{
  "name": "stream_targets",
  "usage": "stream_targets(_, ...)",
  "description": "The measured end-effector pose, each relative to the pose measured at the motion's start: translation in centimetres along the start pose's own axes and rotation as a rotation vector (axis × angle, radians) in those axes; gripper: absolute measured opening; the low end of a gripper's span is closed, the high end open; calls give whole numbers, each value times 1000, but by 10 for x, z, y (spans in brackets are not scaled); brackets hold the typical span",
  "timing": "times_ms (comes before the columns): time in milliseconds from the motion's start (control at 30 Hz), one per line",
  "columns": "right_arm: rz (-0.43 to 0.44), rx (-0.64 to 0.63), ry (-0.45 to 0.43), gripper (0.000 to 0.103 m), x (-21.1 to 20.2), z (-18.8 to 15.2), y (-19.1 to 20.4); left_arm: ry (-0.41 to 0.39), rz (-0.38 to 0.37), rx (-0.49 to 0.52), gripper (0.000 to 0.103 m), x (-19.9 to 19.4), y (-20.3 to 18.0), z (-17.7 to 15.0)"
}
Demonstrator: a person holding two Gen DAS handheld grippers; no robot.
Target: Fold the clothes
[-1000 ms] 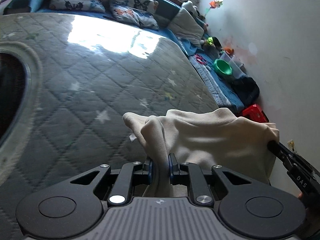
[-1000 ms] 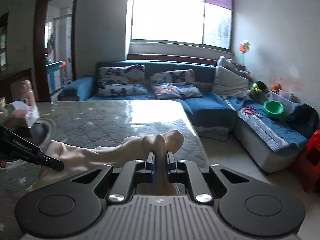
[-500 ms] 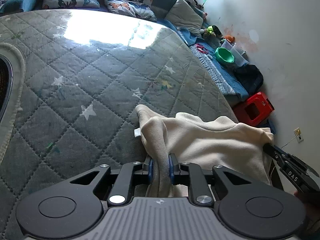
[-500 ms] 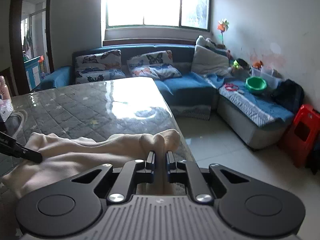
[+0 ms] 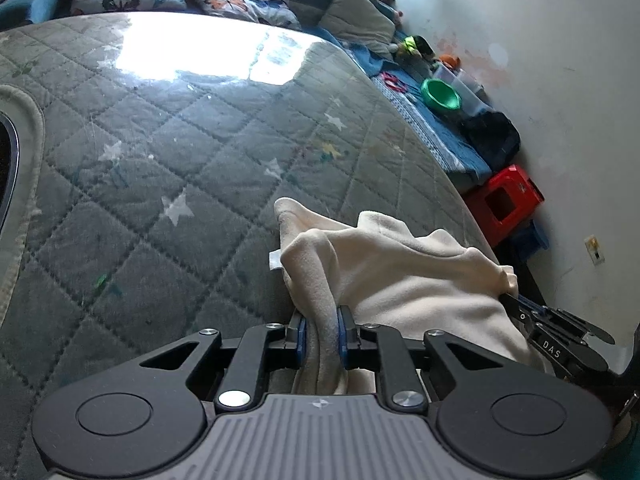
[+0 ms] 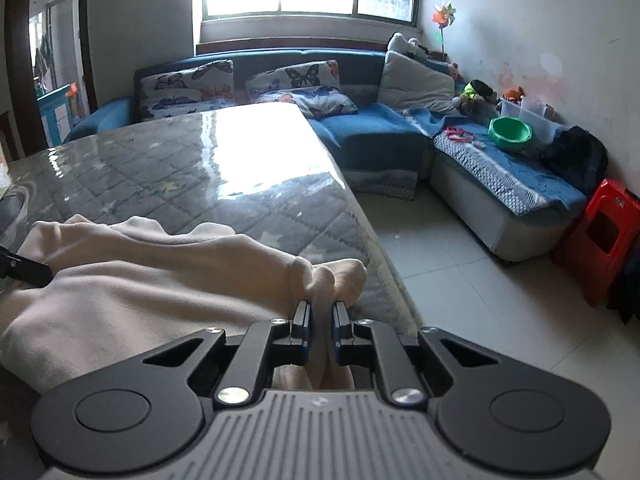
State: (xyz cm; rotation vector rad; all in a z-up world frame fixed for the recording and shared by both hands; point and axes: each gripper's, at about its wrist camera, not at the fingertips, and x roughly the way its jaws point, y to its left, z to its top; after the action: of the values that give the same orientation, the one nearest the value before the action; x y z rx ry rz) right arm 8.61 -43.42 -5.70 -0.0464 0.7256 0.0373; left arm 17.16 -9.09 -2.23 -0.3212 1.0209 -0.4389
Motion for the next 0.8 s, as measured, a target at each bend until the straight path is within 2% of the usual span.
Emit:
stream_targets(67, 6, -23, 13, 10, -9, -6, 2, 14, -10, 5, 17, -4, 3, -4)
stream_targets(167, 16, -31, 27, 15, -22, -13, 3, 22, -6, 19, 24, -12, 4, -8)
stream_targets(233, 21, -18, 15, 19, -33, -13, 1, 11, 21, 39, 44, -19, 3, -9)
stream_targets(333, 37, 3, -21, 19, -48, -9, -5, -44, 47, 74, 53, -34, -3, -7)
stream_targets(400, 57, 21, -40, 19, -53, -4, -9, -88, 42, 85, 54, -45, -8, -6)
stream_targets(567, 138, 40, -56, 19, -44, 10, -5, -122, -98, 200, 52, -55, -46, -21)
stream_targets(633, 164, 28, -44, 19, -34, 14, 3, -94, -146, 250, 52, -47, -63, -31)
stream_targets(800, 207, -25, -7, 19, -12, 23, 25, -24, -185, 323, 48, -21, -83, -51)
